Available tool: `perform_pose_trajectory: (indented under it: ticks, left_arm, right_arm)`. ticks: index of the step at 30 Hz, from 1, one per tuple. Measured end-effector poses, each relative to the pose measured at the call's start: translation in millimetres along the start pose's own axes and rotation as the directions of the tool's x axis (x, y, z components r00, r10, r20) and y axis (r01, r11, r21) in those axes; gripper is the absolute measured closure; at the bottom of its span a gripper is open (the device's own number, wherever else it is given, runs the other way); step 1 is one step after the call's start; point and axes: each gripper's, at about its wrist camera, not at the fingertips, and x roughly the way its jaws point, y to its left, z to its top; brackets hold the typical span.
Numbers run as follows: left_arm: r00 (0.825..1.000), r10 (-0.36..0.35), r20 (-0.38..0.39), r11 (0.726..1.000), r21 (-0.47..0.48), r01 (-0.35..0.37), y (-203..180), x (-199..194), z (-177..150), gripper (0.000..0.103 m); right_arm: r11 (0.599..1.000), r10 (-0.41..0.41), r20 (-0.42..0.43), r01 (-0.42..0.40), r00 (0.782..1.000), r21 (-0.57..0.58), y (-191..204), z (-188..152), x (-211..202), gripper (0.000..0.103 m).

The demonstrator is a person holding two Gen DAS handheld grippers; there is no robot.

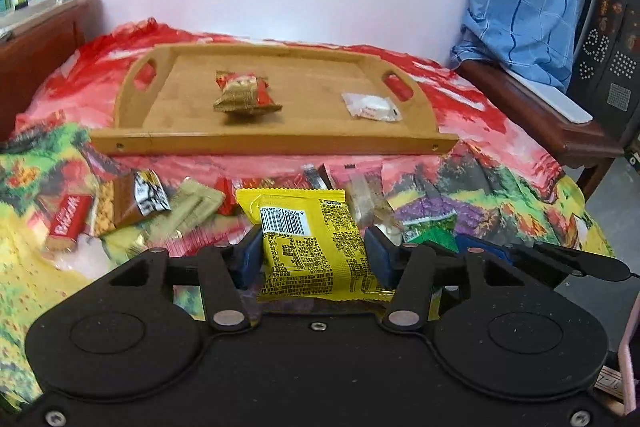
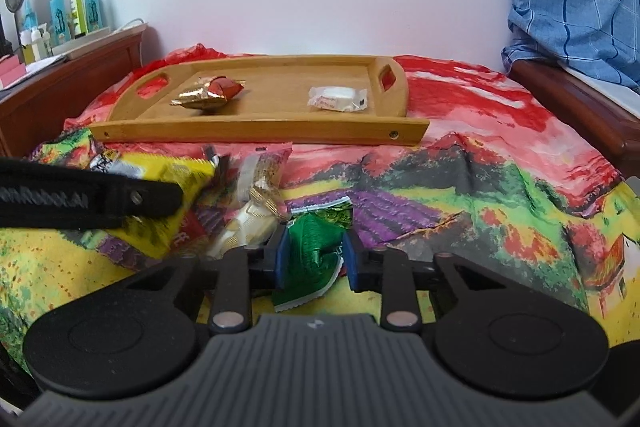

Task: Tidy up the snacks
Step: 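Grasp the yellow packet with left gripper while right grasps the green packet, then carry both packets onto the tray and open both grippers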

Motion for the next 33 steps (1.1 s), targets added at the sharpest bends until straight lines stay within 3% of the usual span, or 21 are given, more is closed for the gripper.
perform_pose_trajectory:
  ticks: [1,12,13,15,21,33]
  left_arm:
    - [1.000,0.000,0.005,1.000,0.004,0.000,0,-1,1,0.052]
    - [1.000,0.024,0.010,1.000,-0.001,-0.024,7,-2,5,0.052]
    - [1.000,0.029,0.012,1.000,0.001,-0.029,7,-2,5,0.052]
    - [0.999,0.034,0.014,0.999,0.003,-0.034,8,-2,5,0.052]
    - [0.999,0.042,0.020,0.999,-0.003,-0.042,10,-3,6,0.052]
    - [0.996,0.064,0.054,0.998,-0.012,-0.064,21,-7,20,0.052]
  right_arm:
    - [1.000,0.001,-0.004,-0.001,1.000,-0.003,0,0,1,0.048]
    - [0.991,-0.038,-0.028,0.034,0.999,-0.130,19,-6,11,0.040]
    - [0.991,-0.040,-0.026,0.036,0.999,-0.131,19,-6,11,0.040]
    - [0.991,-0.034,-0.022,0.031,0.999,-0.130,19,-6,9,0.057]
    - [0.993,-0.029,0.009,0.030,1.000,-0.115,18,-5,2,0.060]
    - [1.000,-0.003,0.063,0.002,0.998,0.018,-2,6,-7,0.063]
